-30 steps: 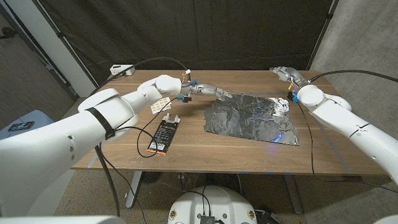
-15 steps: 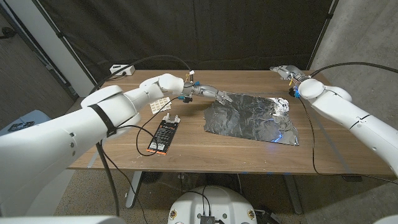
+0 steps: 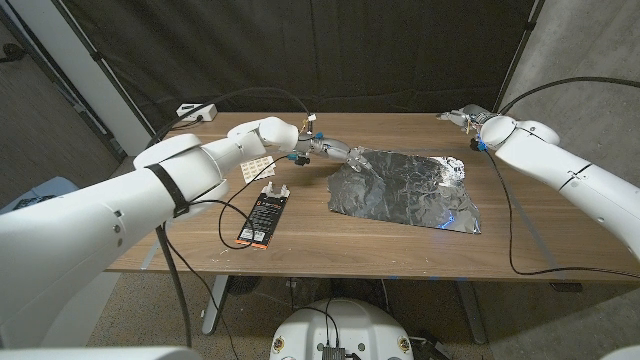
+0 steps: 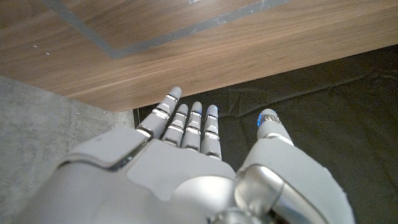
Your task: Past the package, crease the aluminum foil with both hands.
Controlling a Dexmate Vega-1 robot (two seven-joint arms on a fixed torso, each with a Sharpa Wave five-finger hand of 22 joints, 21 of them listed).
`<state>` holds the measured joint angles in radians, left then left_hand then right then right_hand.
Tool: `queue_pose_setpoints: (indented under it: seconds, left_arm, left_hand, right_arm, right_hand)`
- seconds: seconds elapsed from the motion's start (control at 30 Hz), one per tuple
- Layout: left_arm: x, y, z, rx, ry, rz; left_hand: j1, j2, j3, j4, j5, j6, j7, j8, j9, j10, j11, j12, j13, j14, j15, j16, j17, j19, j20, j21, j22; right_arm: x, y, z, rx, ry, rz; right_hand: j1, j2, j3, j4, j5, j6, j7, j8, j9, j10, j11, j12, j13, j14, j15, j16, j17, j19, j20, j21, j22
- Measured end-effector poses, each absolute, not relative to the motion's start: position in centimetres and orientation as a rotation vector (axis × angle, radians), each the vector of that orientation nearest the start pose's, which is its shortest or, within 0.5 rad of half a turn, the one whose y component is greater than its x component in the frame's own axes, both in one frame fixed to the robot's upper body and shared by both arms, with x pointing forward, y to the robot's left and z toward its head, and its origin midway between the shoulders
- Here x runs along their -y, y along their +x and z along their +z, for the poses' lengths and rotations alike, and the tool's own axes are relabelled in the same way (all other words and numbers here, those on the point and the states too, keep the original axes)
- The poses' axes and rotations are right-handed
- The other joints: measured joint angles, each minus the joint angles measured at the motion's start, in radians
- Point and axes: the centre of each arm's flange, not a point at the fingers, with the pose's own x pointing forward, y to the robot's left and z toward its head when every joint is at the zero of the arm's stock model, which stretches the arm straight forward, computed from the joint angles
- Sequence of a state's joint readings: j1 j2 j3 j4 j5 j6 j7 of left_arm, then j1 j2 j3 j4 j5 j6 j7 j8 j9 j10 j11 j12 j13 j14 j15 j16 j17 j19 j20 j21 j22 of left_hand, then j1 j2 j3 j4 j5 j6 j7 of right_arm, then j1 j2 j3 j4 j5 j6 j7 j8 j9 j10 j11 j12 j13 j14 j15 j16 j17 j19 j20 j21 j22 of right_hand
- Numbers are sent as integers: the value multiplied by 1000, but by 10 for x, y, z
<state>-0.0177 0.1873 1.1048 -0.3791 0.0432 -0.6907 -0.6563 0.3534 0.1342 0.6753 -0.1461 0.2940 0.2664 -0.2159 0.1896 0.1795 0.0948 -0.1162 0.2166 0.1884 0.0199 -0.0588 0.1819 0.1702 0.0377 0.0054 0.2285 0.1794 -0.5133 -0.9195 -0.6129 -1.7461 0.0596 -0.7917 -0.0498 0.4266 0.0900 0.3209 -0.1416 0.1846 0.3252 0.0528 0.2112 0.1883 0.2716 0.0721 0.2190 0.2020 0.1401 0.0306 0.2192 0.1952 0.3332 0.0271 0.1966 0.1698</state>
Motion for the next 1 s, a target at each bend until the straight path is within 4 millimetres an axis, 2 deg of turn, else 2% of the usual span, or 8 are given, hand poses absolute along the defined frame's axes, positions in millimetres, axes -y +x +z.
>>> queue_pose_setpoints:
  seconds: [0.3,0.43,0.6,0.7,1.0]
  left_arm:
    - [-80,701,61,441,1415,-950]
    - [-77,703,60,430,1424,-943]
    - [-74,704,58,418,1431,-939]
    - [-72,704,58,414,1432,-937]
    - [-68,704,57,406,1427,-939]
  left_hand:
    - [-6,-6,-15,7,-10,7,-4,0,0,9,-2,0,0,0,0,0,0,-18,0,-8,0]
    - [-11,-4,-15,7,-9,11,0,0,0,9,-2,0,0,0,0,0,0,-18,0,-8,0]
    - [-14,0,-19,11,-9,11,0,0,0,9,-2,0,0,0,0,0,0,-24,-6,-8,0]
    - [-14,0,-19,11,-9,11,0,0,0,9,-2,0,0,0,0,0,0,-24,-6,-9,-1]
    - [-15,1,-19,11,-9,18,-1,0,0,13,2,0,0,0,0,0,0,-28,-9,-13,0]
  right_arm:
    - [359,613,106,58,-1037,-318]
    - [361,611,105,25,-1061,-335]
    - [362,609,103,-13,-1089,-353]
    - [362,608,102,-36,-1104,-360]
    - [364,606,97,-85,-1132,-371]
  right_hand:
    - [20,1,3,-13,0,11,1,4,0,18,-3,8,1,17,7,0,-5,11,11,8,0]
    - [42,-7,8,-17,0,32,4,4,0,49,-4,15,5,42,16,6,-5,24,24,7,0]
    - [69,-14,9,-27,0,54,8,12,5,93,4,29,10,86,11,18,-5,60,30,15,4]
    - [82,-21,12,-30,0,61,16,12,5,113,2,36,10,97,11,21,-5,66,30,21,5]
    - [104,-28,13,-31,0,68,12,12,5,115,2,36,15,113,13,21,-3,72,36,21,5]
